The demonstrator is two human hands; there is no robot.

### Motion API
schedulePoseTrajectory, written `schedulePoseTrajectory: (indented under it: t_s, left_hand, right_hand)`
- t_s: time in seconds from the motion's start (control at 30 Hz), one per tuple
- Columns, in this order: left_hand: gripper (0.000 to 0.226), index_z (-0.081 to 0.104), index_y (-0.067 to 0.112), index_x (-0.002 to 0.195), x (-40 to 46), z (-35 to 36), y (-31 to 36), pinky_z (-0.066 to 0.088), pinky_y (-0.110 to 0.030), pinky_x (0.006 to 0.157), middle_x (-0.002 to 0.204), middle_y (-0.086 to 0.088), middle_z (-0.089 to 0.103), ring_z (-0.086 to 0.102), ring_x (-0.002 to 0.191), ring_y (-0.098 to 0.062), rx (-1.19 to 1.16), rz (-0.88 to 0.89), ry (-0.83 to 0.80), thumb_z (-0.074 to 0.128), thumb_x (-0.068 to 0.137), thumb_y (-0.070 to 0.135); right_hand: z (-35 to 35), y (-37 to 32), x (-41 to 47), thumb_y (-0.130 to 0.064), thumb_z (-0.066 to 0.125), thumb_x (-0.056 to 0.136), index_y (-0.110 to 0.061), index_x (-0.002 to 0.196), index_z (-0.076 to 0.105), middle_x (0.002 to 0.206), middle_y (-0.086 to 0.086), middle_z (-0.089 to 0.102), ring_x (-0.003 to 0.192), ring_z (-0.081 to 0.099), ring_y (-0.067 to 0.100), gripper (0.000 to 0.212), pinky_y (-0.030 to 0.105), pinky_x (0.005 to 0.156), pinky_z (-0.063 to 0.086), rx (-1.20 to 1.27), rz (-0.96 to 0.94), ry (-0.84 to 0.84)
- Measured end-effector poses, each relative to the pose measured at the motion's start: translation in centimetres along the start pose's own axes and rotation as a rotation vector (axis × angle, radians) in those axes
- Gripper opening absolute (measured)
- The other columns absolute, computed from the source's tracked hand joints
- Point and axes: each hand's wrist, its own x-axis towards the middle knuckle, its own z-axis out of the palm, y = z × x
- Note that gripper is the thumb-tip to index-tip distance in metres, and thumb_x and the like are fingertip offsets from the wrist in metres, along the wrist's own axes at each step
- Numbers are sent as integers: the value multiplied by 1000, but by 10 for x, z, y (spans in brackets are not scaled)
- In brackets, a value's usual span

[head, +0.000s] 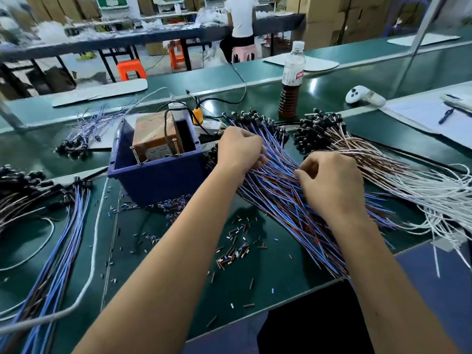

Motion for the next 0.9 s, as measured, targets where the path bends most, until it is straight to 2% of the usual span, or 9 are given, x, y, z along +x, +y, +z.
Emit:
schedulePoseTrajectory:
  t_s: [0.1,0.2,0.33,0.43,0.53,0.63,0.77,0.83,0.9]
  left_hand:
    - [20,68,4,84,-22,-18,-14,38,-19,38,67,-6,67,57,43,-12,67,7,-200,58,100,9]
    - [25,67,10,81,-42,-51,-32,30,-17,40,64,-2,64,48,39,-11,259,-41,-388,55,102,14]
    - [23,67,11,76,-77,-107,-63,33,-16,40,59,0,63,46,40,-13,472,-134,-503,56,97,11]
    - [19,71,4,82,-97,-145,-84,32,-17,40,59,-2,62,47,47,-19,591,-208,-522,57,94,10]
    - [22,70,8,75,-106,-187,-99,31,-17,41,59,-3,58,45,46,-17,651,-291,-356,58,92,14]
    - [26,63,11,63,-105,-223,-108,28,-15,38,50,2,54,42,37,-10,687,-291,-59,58,89,13]
    - [16,70,2,77,-96,-255,-116,36,-26,54,66,-10,62,49,58,-26,573,-295,271,57,84,9]
    - [13,70,0,82,-93,-266,-120,43,-30,59,68,-12,63,55,66,-30,607,-316,341,60,82,9]
    - [13,70,2,82,-94,-274,-122,56,-35,69,74,-14,69,66,78,-34,618,-328,384,59,79,7]
  right_hand:
    - [3,-17,-3,-26,75,91,-19,88,76,78,1,74,75,68,26,8,33,70,54,82,-12,84]
    - [15,-45,-13,-26,74,90,-20,84,74,72,-1,71,70,65,26,8,32,66,53,158,-81,51]
    - [43,-89,-39,-33,76,89,-28,75,67,66,-10,65,70,64,21,17,32,65,52,183,-209,-207]
    - [64,-121,-54,-38,76,89,-27,75,69,72,-7,70,73,68,19,19,35,68,57,179,-297,-425]
    - [86,-160,-71,-36,73,90,-27,78,72,79,-4,72,79,68,21,16,36,72,58,173,-394,-567]
    - [106,-196,-83,-32,70,91,-24,88,75,90,1,74,86,68,26,9,38,79,59,177,-470,-690]
    - [128,-242,-94,-34,71,92,-19,93,74,96,10,73,89,68,35,16,36,73,55,162,-519,-768]
    - [138,-264,-100,-33,69,92,-16,84,68,86,11,66,80,62,38,19,34,67,46,154,-491,-769]
    - [147,-280,-106,-31,64,92,-16,70,50,70,7,50,71,51,37,30,34,64,40,149,-466,-720]
